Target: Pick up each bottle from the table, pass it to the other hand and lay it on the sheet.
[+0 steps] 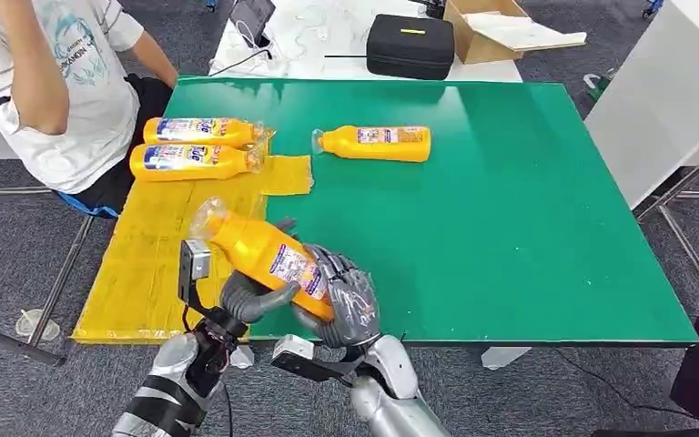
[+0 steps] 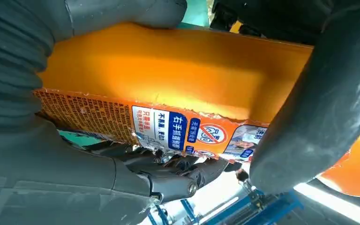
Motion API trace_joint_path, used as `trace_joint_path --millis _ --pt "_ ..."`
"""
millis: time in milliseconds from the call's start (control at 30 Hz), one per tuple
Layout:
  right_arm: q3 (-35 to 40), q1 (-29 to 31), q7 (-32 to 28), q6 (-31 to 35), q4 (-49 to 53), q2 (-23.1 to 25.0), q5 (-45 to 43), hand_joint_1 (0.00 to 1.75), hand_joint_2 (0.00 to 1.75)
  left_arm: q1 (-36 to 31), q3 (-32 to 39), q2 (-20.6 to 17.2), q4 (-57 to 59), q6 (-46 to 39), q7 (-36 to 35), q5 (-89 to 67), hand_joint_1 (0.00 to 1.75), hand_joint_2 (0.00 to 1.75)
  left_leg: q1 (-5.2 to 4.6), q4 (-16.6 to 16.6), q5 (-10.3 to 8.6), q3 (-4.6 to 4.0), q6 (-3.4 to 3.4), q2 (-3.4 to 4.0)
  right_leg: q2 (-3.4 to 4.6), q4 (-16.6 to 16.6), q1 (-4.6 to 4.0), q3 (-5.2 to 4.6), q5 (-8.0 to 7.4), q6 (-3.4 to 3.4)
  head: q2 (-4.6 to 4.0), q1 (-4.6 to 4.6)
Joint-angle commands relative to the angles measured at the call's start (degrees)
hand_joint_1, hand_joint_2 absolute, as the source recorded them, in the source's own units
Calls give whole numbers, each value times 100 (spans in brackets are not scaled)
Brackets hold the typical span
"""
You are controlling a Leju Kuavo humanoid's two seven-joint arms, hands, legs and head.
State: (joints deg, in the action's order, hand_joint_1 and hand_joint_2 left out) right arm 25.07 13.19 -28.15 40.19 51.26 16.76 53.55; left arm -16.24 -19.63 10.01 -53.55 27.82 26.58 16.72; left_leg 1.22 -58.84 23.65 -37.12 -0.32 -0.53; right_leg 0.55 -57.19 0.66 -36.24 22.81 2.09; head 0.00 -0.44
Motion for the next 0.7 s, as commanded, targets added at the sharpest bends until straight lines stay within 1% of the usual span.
trace_joint_path --millis 33,67,100,167,200,233,267,300,333,367,400,433,467,600,700 --pt "357 236 53 -47 -827 -79 -113 175 175 -194 262 104 114 268 -14 481 0 175 0 5 7 34 8 -3 -13 5 -4 37 10 -9 0 0" --pt "410 260 114 -82 -869 -96 -129 175 175 -142 338 113 -43 272 -2 571 0 175 0 4 5 25 6 1 -7 5 -3 26 6 -7 0 2" --pt "435 264 124 -78 -870 -104 -165 175 175 -102 394 125 -161 316 -17 666 0 175 0 6 7 33 8 1 -9 7 -4 34 8 -8 2 2" --pt "493 308 209 -153 -924 -116 -197 175 175 -21 477 126 -474 312 -92 759 0 175 1 2 3 12 4 2 -4 3 -3 12 2 -4 0 0" --pt "502 313 219 -155 -930 -115 -213 175 175 -5 460 106 -533 294 -106 715 0 175 2 2 9 27 8 5 -5 5 -6 28 7 -7 0 2" --pt "502 313 219 -155 -930 -115 -213 175 175 -5 460 106 -533 294 -106 715 0 175 2 1 6 18 6 3 -4 3 -5 18 5 -5 0 2" --pt "502 313 219 -155 -930 -115 -213 175 175 -5 460 106 -533 294 -106 715 0 175 1 4 10 34 10 3 -8 5 -5 35 10 -8 0 0" --pt "503 323 222 -160 -929 -111 -215 175 175 7 450 122 -535 295 -106 712 0 175 1 3 5 19 7 2 -6 4 -4 20 5 -5 0 2" --pt "507 337 246 -201 -949 -109 -230 175 175 31 448 125 -557 294 -103 708 0 175 -1 5 10 35 11 0 -11 6 -4 36 11 -7 0 0" --pt "521 345 256 -197 -941 -112 -252 175 175 38 322 56 -620 274 -38 496 0 175 -1 3 3 16 7 0 -7 4 -2 17 4 -4 2 2" --pt "542 363 272 -206 -943 -112 -275 175 175 43 241 37 -605 193 90 269 2 175 0 3 8 27 9 3 -6 5 -4 29 7 -5 0 2" --pt "537 386 286 -236 -933 -100 -342 175 175 55 165 37 -582 174 149 105 106 175 -2 6 10 37 11 5 -6 7 -2 37 9 -7 0 0" --pt "542 403 300 -244 -929 -101 -360 175 175 56 106 37 -555 119 170 -23 175 175 -2 5 12 42 12 5 -7 6 -2 43 11 -8 0 2" --pt "545 442 313 -283 -927 -94 -379 175 175 76 24 51 -521 87 224 -151 175 175 -1 3 1 10 4 -4 -9 2 -1 11 3 -4 0 0" --pt "544 460 308 -289 -912 -83 -457 175 175 1 -129 1 -427 -59 289 -495 175 175 -2 5 6 25 7 2 -6 4 -2 26 7 -7 2 2"
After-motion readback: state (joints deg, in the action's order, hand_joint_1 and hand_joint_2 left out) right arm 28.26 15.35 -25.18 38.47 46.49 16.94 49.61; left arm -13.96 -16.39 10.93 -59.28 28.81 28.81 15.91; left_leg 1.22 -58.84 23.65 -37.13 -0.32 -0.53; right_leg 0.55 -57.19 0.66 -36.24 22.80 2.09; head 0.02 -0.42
